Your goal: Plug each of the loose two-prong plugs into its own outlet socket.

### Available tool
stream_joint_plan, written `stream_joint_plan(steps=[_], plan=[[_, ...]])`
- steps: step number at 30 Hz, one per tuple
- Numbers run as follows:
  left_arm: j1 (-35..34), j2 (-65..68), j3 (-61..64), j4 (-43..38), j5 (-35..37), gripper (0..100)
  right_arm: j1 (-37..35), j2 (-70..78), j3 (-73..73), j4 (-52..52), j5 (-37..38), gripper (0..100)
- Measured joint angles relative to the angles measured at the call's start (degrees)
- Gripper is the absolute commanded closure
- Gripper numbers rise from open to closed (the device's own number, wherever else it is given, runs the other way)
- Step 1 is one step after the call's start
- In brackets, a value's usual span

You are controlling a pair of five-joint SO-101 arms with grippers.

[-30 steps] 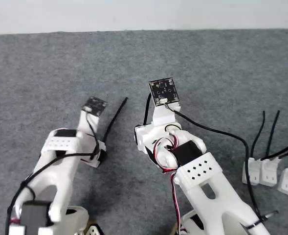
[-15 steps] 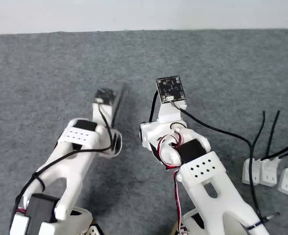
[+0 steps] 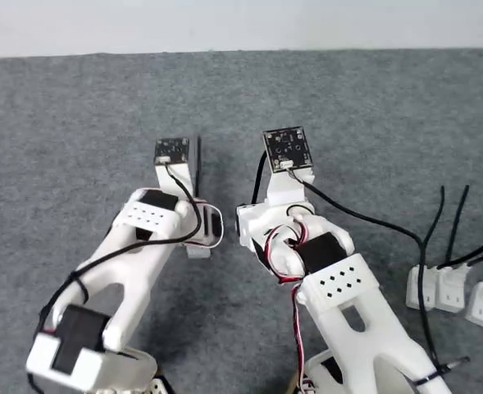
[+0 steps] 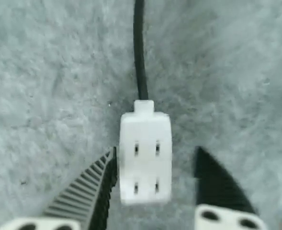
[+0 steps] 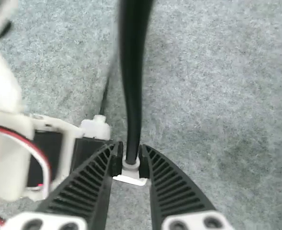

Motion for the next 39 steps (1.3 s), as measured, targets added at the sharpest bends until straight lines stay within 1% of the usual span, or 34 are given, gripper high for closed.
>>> stream_joint_plan(steps=[3,8,10,12,15,21,24,26,29,31,35,39], plan=[[0.0,2.55,-0.88,-0.62,0.09,69,0.09,0.0,0.0,0.0,0.26,99.0],[0.0,2.9,-4.92,3.52,0.09,69,0.0,0.0,0.0,0.0,1.76,99.0],[0.0,2.81,-5.45,5.27,-1.14,69,-0.09,0.0,0.0,0.0,2.29,99.0],[-0.79,0.97,-5.45,6.51,-3.6,69,-1.67,0.0,0.18,-0.09,3.34,99.0],[-4.04,-6.33,-3.16,6.68,-7.03,69,-3.69,-0.09,2.9,-2.9,4.75,99.0],[-9.93,-26.55,10.2,5.71,-14.51,69,-4.75,0.0,6.24,-10.11,5.89,99.0],[-16.53,-34.55,15.03,5.54,-19.6,69,-6.77,0.0,7.91,-13.54,6.07,99.1],[-22.51,-36.31,16.7,5.54,-22.42,69,-8.79,0.0,8.53,-16.35,6.24,99.1],[-30.15,-35.52,18.64,2.73,-25.49,69,-11.43,1.76,8.7,-19.69,8.0,99.1],[-32.62,-33.32,18.81,0.79,-26.73,69,-12.31,4.75,8.7,-21.63,8.79,99.1],[-34.73,-28.13,18.81,-3.34,-26.9,69,-12.48,12.31,6.68,-22.77,9.05,99.1],[-36.13,-23.65,18.55,-7.03,-26.9,69,-12.48,16.79,4.22,-23.21,9.23,99.1]])
